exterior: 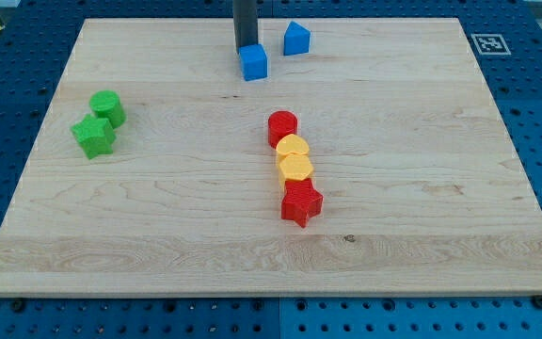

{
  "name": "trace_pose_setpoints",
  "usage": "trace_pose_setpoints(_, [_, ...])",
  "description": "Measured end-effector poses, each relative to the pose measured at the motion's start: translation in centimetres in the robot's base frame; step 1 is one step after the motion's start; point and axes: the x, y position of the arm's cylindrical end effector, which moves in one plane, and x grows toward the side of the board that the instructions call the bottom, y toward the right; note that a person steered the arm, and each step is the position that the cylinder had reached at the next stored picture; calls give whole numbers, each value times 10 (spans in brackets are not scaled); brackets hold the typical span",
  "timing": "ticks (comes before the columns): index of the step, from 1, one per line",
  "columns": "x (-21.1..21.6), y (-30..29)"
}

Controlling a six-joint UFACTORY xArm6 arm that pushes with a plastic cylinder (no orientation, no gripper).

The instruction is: Slide the blue cube a bit down

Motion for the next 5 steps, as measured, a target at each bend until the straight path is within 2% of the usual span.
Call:
trace_pose_setpoints(4, [73,-1])
trace_pose_setpoints(5, [80,-3])
